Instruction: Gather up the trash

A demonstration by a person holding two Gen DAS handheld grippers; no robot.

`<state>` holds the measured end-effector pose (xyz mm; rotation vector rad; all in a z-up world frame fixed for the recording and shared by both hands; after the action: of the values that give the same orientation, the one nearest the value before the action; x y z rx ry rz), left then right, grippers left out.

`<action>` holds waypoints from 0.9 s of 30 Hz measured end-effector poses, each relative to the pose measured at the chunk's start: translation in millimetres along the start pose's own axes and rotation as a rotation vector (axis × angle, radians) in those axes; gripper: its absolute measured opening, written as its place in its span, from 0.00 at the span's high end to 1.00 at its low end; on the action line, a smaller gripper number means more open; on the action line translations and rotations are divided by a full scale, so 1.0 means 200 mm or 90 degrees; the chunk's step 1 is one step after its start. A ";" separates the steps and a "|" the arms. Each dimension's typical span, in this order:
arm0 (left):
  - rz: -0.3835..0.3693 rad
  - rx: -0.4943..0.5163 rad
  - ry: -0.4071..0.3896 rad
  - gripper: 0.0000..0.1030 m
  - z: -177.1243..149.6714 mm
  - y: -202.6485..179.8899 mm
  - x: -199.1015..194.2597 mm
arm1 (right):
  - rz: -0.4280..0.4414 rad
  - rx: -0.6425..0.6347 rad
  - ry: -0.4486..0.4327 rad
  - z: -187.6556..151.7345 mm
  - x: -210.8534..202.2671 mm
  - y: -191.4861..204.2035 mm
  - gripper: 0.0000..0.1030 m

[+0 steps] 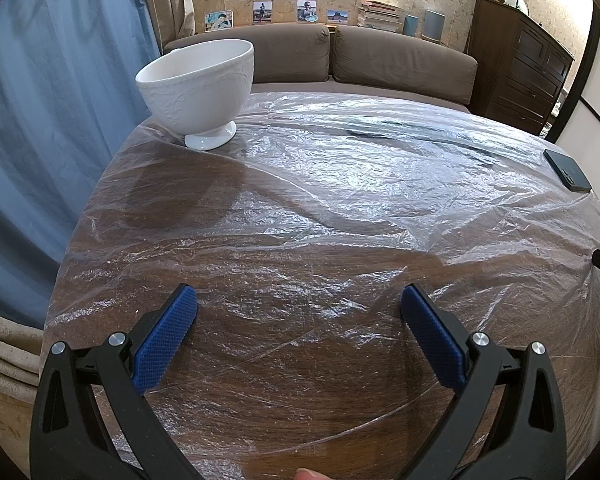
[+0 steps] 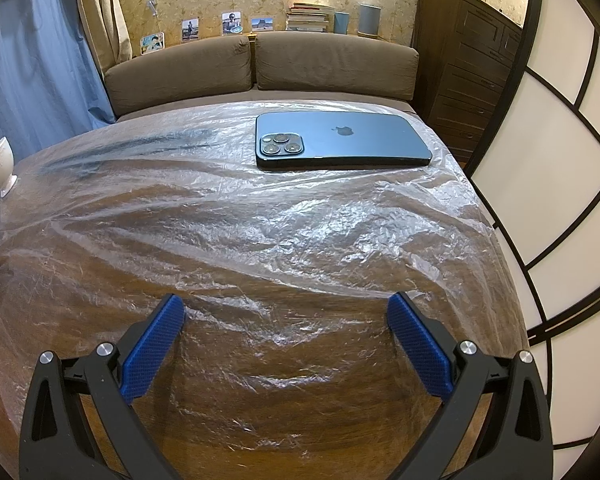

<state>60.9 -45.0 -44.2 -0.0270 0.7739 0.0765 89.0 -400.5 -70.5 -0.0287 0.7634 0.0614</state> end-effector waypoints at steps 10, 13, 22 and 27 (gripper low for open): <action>0.004 -0.006 0.000 0.01 0.00 0.01 0.00 | 0.000 0.000 0.000 0.00 -0.01 0.01 0.04; 0.004 -0.005 0.000 0.01 0.00 0.01 0.00 | 0.000 0.001 0.000 0.00 -0.01 0.01 0.04; 0.004 -0.005 0.000 0.01 0.00 0.01 0.00 | 0.000 0.000 0.000 0.00 -0.01 0.01 0.04; 0.004 -0.005 0.000 0.01 0.00 0.01 0.00 | 0.000 0.000 0.000 0.00 -0.01 0.01 0.04</action>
<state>60.7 -42.3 -44.6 -0.0328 0.7739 0.0855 87.4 -399.1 -69.1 -0.0283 0.7634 0.0607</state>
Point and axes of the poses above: each gripper's, at about its wrist camera, not at the fingertips, and x roughly the way its jaws point, y to its left, z to its top, the point moved 9 cm from there along x, roughly the way its jaws point, and after that the axes turned 11 degrees about -y, right-handed, at the moved point
